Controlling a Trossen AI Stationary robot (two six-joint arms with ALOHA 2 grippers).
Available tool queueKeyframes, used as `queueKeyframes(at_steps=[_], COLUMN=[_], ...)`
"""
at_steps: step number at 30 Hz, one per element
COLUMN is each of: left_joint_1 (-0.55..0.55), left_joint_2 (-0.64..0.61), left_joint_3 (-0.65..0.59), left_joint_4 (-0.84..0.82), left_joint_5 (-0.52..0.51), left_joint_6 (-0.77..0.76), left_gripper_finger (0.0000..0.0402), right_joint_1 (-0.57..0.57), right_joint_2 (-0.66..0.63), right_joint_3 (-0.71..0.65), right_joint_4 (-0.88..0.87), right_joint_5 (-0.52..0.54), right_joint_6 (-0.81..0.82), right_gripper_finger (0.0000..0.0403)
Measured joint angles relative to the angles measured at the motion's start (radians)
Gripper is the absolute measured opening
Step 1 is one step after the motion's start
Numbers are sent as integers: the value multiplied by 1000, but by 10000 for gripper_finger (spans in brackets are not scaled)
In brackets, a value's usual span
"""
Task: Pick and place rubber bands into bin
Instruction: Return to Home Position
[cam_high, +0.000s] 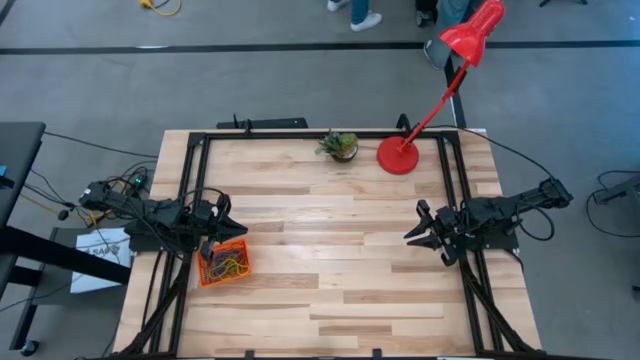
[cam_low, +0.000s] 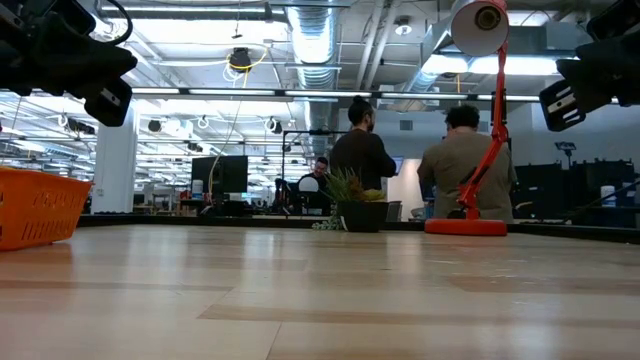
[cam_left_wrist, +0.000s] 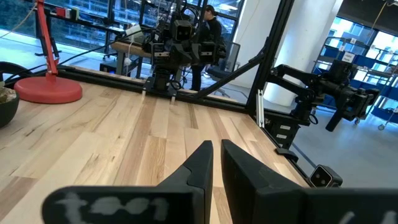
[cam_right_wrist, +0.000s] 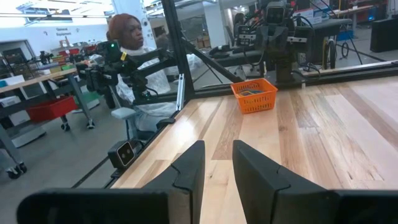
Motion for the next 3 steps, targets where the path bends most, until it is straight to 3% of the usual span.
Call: queueKeyframes(at_steps=[3], left_joint_1=[0], left_joint_2=[0], left_joint_3=[0], left_joint_4=[0], left_joint_5=[0], left_joint_6=[0], left_gripper_finger=[21], right_joint_1=[0], right_joint_2=[0], right_joint_3=[0], right_joint_4=[0], right_joint_5=[0], right_joint_6=[0], right_gripper_finger=[76])
